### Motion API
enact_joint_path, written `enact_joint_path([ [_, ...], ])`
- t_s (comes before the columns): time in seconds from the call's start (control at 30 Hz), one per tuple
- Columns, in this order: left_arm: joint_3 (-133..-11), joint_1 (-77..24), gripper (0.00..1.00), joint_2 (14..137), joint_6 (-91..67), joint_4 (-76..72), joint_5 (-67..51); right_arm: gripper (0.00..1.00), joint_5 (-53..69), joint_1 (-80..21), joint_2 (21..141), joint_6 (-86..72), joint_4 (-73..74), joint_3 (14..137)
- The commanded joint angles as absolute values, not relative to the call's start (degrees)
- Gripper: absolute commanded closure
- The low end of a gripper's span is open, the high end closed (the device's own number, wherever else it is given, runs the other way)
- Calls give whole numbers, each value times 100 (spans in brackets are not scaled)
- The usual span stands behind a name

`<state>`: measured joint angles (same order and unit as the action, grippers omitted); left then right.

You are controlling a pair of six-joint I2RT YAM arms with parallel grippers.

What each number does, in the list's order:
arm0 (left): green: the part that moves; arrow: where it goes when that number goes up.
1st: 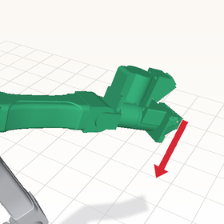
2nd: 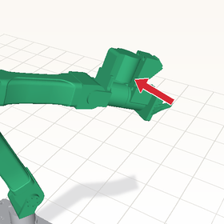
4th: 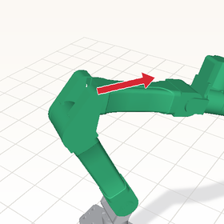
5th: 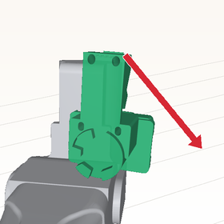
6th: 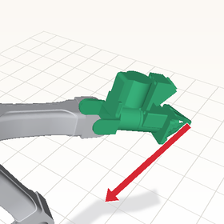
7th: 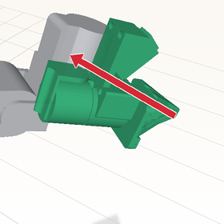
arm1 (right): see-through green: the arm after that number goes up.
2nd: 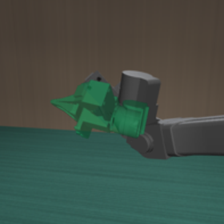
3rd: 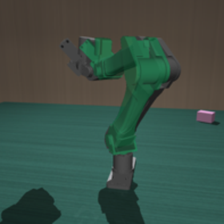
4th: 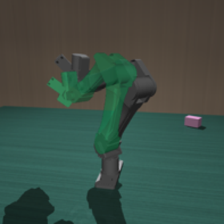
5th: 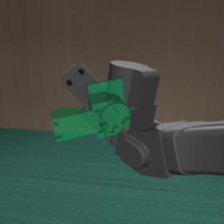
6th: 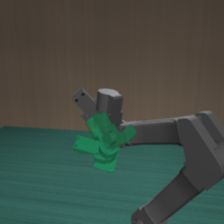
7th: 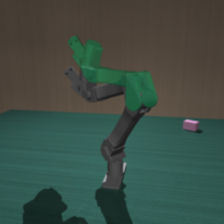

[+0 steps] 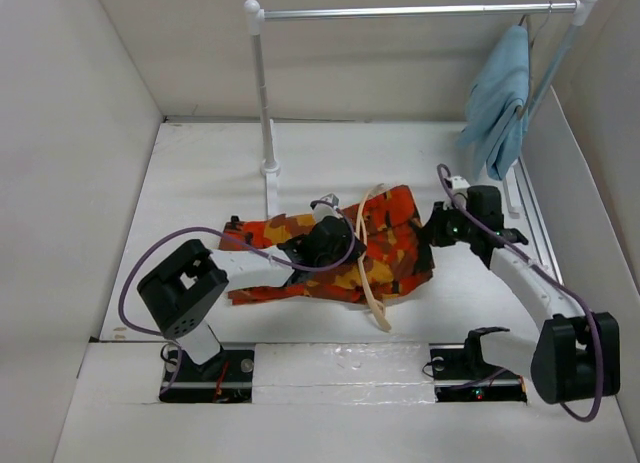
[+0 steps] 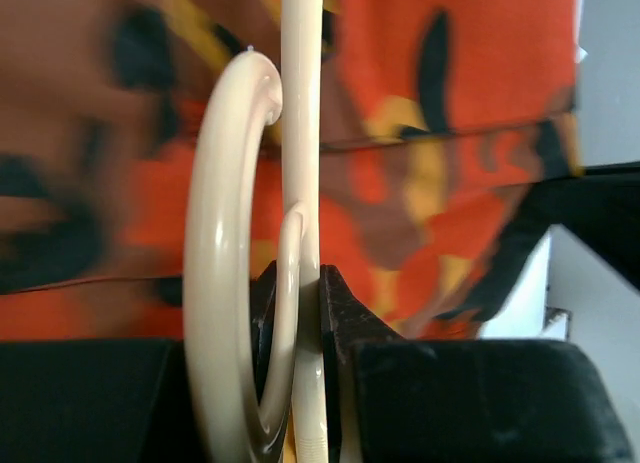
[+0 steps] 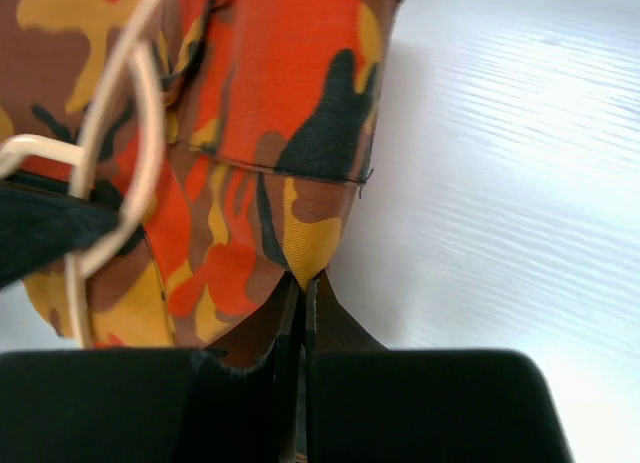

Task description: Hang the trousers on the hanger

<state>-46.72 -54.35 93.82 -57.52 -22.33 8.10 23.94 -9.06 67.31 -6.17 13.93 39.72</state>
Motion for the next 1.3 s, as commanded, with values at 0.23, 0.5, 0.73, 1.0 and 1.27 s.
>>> enact_joint_path([
  [0.23,-4017,-5115,100,8385,-4668,-1056,1458,100,2786,720,6143,-71,2109,4096],
  [0.5,-4148,-5115,100,8147,-4430,-537,1775,100,2927,984,6635,-70,1732,3990],
  [0.73,-4640,-5185,100,8138,-4342,-404,1977,100,3032,984,7031,-88,1398,3815],
  [1.0,-5317,-5396,100,8007,-4306,-228,2074,100,3015,984,7286,-123,1257,3656],
  [1.27,-6562,-5396,100,7489,-4018,473,2136,56,3172,871,6323,199,2273,3875],
])
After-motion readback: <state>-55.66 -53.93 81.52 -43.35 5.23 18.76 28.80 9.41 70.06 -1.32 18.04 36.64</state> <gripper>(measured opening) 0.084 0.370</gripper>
